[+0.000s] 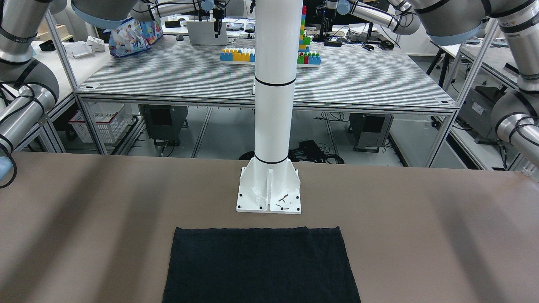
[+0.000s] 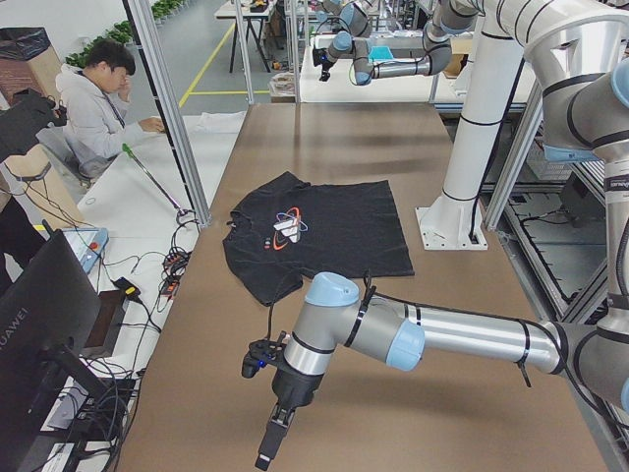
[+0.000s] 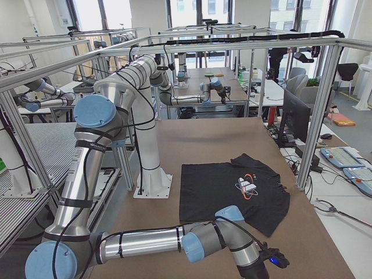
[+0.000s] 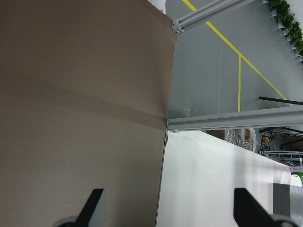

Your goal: Fold clothes

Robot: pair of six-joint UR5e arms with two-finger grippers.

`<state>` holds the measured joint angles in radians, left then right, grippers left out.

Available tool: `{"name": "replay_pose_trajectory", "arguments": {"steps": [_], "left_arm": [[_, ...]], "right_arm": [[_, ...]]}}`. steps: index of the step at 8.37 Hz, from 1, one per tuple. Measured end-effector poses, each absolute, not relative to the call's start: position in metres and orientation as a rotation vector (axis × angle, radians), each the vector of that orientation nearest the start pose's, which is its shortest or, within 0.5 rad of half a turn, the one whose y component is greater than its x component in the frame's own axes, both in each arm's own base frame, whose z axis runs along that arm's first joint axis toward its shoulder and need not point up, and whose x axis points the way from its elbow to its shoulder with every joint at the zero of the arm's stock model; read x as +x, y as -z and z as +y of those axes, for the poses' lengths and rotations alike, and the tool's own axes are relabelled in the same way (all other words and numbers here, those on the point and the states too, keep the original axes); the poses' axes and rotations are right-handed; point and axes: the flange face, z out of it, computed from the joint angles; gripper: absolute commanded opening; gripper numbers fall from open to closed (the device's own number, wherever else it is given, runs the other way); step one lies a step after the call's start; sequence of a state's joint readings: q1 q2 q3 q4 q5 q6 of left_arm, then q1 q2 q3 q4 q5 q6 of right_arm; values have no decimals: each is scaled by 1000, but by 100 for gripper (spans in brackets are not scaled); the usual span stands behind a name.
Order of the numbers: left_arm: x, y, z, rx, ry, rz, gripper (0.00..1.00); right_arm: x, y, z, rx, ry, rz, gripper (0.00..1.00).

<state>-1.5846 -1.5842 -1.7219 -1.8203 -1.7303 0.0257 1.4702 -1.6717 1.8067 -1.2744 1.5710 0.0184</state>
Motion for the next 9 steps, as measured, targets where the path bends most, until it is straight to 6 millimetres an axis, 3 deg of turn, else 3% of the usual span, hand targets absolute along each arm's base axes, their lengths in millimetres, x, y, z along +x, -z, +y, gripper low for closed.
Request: {"name": "replay_pose_trajectory", "arguments": {"steps": [2, 5, 7, 9], "left_arm": [[-123, -561, -529, 471, -38, 166, 100], [-112, -544, -548, 511, -62, 236, 100], [-73, -532, -573, 522, -134, 277, 100], [-19, -520, -608, 541, -213, 321, 100]], "right_arm": [[82, -583, -503, 451, 78, -32, 95], [77, -590, -508, 458, 84, -38, 94], [64, -584, -517, 492, 108, -86, 94], [45, -568, -545, 522, 136, -152, 94]]}}
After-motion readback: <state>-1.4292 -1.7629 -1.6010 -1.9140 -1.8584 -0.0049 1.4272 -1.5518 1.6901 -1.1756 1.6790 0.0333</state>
